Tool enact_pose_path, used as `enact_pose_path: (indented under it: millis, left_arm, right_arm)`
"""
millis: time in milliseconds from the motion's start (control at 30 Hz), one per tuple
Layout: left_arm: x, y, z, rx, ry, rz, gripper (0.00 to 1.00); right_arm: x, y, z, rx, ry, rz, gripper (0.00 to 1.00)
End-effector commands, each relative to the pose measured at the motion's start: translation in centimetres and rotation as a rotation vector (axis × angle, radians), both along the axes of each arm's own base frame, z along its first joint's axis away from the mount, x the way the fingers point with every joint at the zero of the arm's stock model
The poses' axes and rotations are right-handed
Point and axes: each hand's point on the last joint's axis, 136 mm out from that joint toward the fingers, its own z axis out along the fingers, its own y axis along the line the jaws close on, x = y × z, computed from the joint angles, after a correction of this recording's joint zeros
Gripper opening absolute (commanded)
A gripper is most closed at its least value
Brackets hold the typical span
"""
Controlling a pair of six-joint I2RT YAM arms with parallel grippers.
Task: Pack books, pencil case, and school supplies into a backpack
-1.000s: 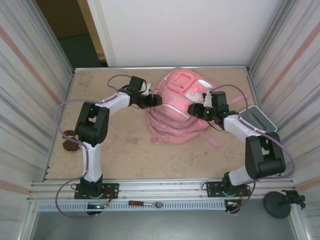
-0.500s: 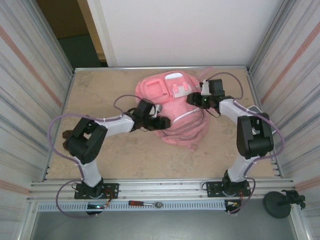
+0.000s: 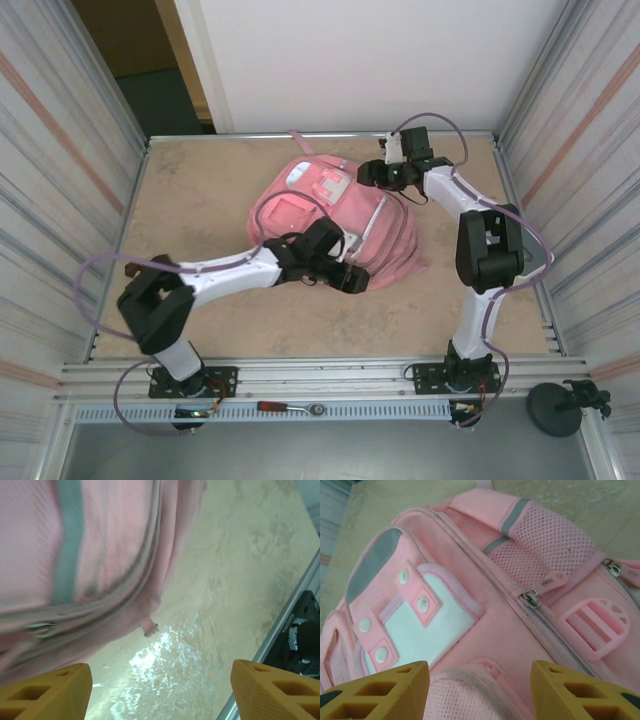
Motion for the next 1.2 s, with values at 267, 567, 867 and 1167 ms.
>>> enact_pose_path:
  millis: [267,567,867,1167]
  left_arm:
    - [8.2,5.6,4.3,0.021,-0.121,0.123,0.77]
    - [12.0,4.3,2.3,0.081,-0.084,0.081,0.7]
    - [13.1,4.4,-1.5,0.153,-0.008,0.086,0.47]
    - [11.8,6.2,-5.2,0.143,0.076,0.138,0.28]
  right_arm:
    - [-8.7,-4.0,4.2,-0.134,-0.112,-0.083,0.55]
    - [-15.0,-4.4,1.0,0.016,-0.036,-0.097,0.57]
    - [-13.1,-2.9,-2.2,0.078,0.023,-0.077,0.5]
    - [-10.3,-1.8,-1.8,0.078,0.017,-0.038,0.45]
